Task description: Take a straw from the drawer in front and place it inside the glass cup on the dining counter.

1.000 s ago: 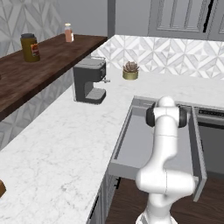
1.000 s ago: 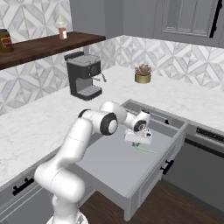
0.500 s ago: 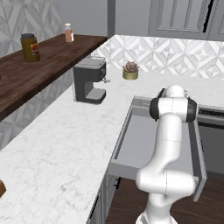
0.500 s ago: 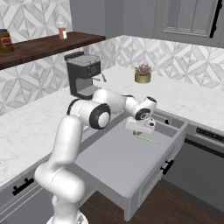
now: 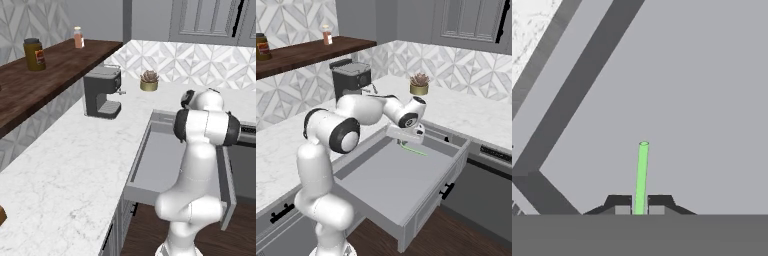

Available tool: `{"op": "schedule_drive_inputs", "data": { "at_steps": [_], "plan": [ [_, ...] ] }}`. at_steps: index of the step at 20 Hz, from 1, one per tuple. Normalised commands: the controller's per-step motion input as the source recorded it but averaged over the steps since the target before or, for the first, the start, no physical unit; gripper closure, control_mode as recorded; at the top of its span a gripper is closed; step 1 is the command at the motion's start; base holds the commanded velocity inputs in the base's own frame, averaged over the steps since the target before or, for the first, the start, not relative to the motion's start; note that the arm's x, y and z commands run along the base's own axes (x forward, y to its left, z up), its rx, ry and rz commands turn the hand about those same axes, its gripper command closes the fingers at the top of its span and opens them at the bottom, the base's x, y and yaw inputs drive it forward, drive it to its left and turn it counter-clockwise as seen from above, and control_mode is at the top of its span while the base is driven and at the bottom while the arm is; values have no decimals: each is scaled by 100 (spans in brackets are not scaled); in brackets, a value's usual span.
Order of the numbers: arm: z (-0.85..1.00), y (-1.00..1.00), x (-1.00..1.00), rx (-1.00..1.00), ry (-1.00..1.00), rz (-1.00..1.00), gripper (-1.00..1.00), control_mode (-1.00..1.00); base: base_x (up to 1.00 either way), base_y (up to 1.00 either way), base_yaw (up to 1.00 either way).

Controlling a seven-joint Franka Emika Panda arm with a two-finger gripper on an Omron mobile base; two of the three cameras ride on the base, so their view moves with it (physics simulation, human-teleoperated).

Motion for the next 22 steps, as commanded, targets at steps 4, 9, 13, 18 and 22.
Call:
{"op": "schedule_drive_inputs", "data": {
  "at_steps": [4, 9, 13, 18, 22],
  "plan": [
    [97, 43, -75, -1, -1, -9, 100, -100, 0, 0, 0],
    [85, 36, -57, -2, 0, -13, 100, -100, 0, 0, 0],
    [85, 41, -46, -2, 0, -15, 100, -100, 0, 0, 0],
    [58, 44, -27, -1, 7, -11, 100, -100, 0, 0, 0],
    [26, 19, -2, -1, 5, -2, 100, -100, 0, 0, 0]
  ]
}}
